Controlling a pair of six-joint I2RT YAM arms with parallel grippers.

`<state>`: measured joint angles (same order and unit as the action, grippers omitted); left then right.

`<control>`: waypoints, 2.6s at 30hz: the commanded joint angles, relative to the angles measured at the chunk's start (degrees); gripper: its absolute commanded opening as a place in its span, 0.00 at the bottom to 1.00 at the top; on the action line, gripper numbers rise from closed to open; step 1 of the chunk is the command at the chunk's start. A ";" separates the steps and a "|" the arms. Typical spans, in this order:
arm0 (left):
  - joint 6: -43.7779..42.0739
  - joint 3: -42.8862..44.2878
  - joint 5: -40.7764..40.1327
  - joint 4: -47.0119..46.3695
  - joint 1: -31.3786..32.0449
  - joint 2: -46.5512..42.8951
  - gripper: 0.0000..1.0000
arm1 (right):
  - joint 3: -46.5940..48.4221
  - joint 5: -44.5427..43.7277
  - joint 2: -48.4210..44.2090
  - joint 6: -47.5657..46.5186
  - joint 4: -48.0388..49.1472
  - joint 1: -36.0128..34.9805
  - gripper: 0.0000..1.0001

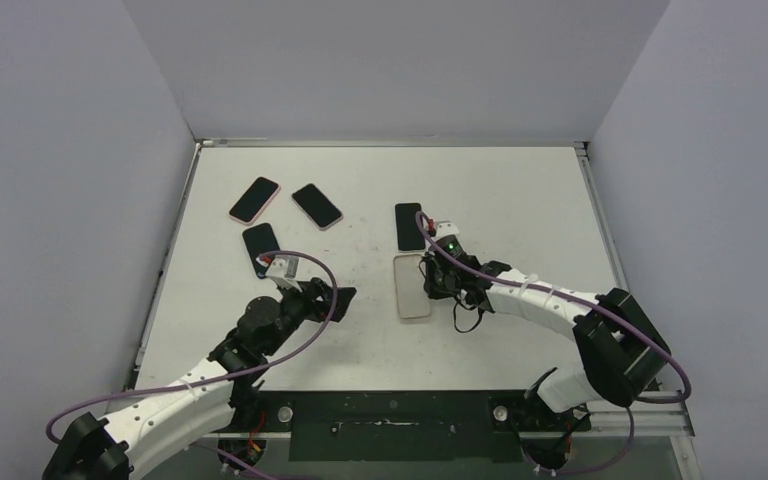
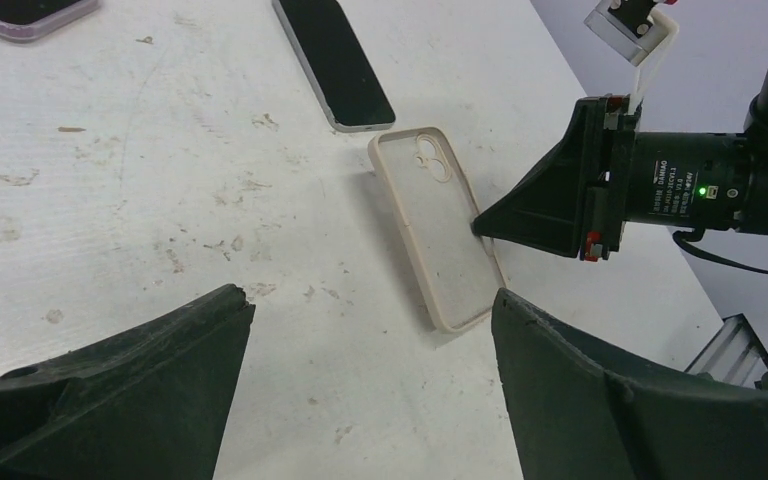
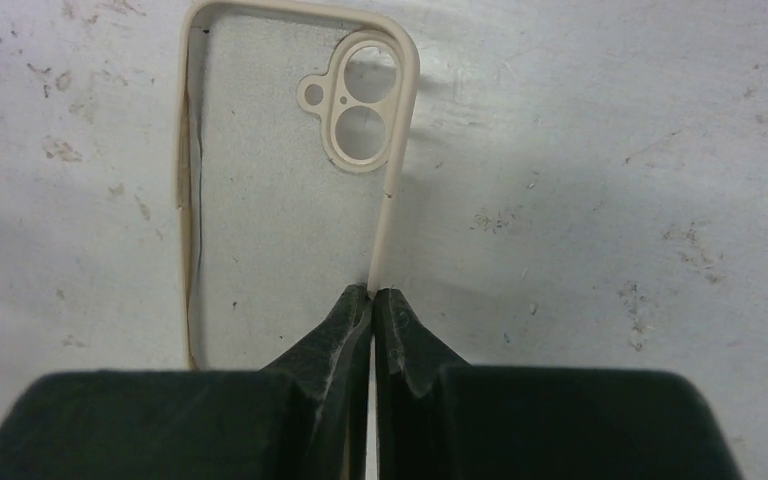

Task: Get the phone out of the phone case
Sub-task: Place the phone case at the center of the board.

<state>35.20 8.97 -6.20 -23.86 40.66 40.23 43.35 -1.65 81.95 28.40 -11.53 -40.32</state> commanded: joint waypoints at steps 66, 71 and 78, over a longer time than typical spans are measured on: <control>0.78 2.36 -9.76 5.71 -1.30 -3.76 0.97 | 6.31 1.92 0.95 1.32 -0.49 6.44 0.70; 4.57 4.47 -12.13 8.11 -2.40 0.29 0.97 | 0.68 -2.73 -10.82 -2.18 4.00 6.98 0.98; 9.20 9.94 -11.41 15.10 -7.58 8.73 0.97 | -8.77 -10.34 -32.26 -6.34 7.87 7.75 1.00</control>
<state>40.58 14.24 -17.34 -11.57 36.36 45.91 38.39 -5.30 59.11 25.47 -8.64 -33.23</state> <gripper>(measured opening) 0.973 0.999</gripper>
